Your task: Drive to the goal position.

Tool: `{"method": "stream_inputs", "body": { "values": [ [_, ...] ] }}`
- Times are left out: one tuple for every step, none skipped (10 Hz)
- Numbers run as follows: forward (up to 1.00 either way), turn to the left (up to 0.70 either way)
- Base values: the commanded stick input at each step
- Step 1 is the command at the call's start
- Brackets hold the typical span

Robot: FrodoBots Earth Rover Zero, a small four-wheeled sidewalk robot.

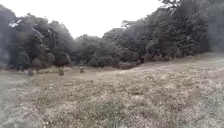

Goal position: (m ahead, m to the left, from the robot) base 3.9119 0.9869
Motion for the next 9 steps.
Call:
{"method": "stream_inputs", "body": {
  "values": [
    [0.0,0.45],
    [0.0,0.0],
    [0.0,0.0],
    [0.0,0.0],
    [0.45,0.0],
    [0.45,0.0],
    [0.0,0.0],
    [0.0,0.0],
    [0.0,0.0]
  ]
}}
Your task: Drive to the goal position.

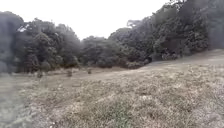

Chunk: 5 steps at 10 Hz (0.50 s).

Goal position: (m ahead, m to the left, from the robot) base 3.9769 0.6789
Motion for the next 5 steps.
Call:
{"method": "stream_inputs", "body": {
  "values": [
    [0.0,0.0],
    [0.0,0.0],
    [0.0,0.0],
    [0.0,0.0],
    [0.0,0.0]
  ]
}}
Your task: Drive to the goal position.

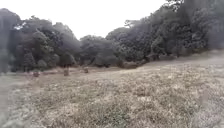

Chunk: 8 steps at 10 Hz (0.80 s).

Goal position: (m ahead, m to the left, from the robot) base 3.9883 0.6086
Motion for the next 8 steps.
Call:
{"method": "stream_inputs", "body": {
  "values": [
    [0.0,0.0],
    [0.0,0.28],
    [0.0,0.37],
    [0.02,0.44],
    [0.19,0.37],
    [0.36,0.31],
    [0.45,0.27],
    [0.45,0.27]
  ]
}}
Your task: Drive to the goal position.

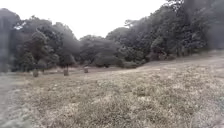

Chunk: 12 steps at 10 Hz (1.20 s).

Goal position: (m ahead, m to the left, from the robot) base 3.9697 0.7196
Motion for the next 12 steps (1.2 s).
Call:
{"method": "stream_inputs", "body": {
  "values": [
    [0.45,0.27],
    [0.45,0.27],
    [0.45,0.27],
    [0.0,0.0],
    [0.0,0.0],
    [0.0,0.0],
    [0.0,0.0],
    [0.0,0.0],
    [0.0,0.0],
    [0.0,0.0],
    [0.0,0.0],
    [0.0,0.0]
  ]
}}
